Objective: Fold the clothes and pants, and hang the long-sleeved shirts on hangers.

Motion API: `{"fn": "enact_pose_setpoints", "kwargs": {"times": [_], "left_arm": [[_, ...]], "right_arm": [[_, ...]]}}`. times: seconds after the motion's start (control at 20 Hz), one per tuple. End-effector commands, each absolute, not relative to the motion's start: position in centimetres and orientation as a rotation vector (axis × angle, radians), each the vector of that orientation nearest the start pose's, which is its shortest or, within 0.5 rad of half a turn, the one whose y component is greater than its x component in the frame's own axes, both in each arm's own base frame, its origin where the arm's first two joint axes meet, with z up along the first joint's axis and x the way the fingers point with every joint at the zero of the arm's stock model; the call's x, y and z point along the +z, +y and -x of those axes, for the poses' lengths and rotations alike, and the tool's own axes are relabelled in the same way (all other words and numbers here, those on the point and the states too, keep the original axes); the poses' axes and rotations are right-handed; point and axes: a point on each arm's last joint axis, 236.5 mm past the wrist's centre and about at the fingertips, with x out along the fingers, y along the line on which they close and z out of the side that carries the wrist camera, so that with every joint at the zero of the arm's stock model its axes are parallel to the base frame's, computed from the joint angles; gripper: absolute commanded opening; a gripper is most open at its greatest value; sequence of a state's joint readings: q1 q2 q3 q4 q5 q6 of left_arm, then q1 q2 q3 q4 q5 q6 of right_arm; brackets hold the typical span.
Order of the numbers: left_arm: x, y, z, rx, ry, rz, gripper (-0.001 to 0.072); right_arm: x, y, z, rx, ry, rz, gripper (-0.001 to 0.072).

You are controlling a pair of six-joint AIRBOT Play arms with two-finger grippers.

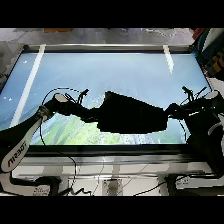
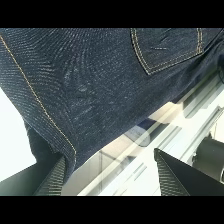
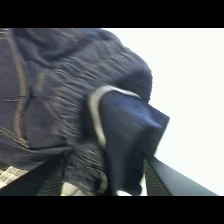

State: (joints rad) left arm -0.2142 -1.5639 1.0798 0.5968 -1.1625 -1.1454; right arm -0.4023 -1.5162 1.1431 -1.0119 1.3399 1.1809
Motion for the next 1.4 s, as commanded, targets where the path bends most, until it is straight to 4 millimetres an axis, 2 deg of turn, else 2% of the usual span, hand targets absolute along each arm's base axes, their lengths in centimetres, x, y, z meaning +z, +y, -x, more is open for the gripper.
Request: {"fn": "enact_pose_setpoints", "kwargs": {"times": [0.0, 0.35, 0.45, 0.65, 0.8, 0.9, 1.0, 1.1, 1.35], "left_arm": [[-3.7, -25.7, -33.9, -0.813, 1.425, 0.542, 0.0626], [-3.7, -25.7, -34.0, -0.809, 1.42, 0.54, 0.0626], [-3.7, -25.7, -34.0, -0.809, 1.42, 0.54, 0.0626], [-3.7, -25.7, -34.1, -0.807, 1.419, 0.539, 0.0626], [-4.0, -25.5, -34.5, -0.791, 1.406, 0.532, 0.0626], [-4.1, -25.4, -34.9, -0.779, 1.393, 0.534, 0.0626], [-4.0, -25.4, -35.0, -0.778, 1.39, 0.534, 0.0626], [-4.0, -25.4, -35.0, -0.778, 1.39, 0.534, 0.0626], [-4.0, -25.4, -35.0, -0.778, 1.39, 0.534, 0.0626]], "right_arm": [[-6.9, -3.7, -34.0, 0.137, 1.55, -0.612, 0.0562], [-10.1, -2.5, -33.6, 0.16, 1.595, -0.696, 0.0561], [-10.0, -0.4, -34.7, 0.273, 1.558, -0.765, 0.0561], [-7.4, 4.6, -37.9, 0.571, 1.376, -0.917, 0.054], [-8.1, 7.6, -37.6, 0.66, 1.395, -0.857, 0.054], [-7.6, 9.1, -37.1, 0.748, 1.392, -0.784, 0.0544], [-6.8, 8.9, -37.2, 0.774, 1.388, -0.774, 0.0554], [-6.2, 7.4, -37.3, 0.775, 1.391, -0.76, 0.0554], [-7.0, 0.6, -35.3, 0.601, 1.502, -0.746, 0.0555]]}}
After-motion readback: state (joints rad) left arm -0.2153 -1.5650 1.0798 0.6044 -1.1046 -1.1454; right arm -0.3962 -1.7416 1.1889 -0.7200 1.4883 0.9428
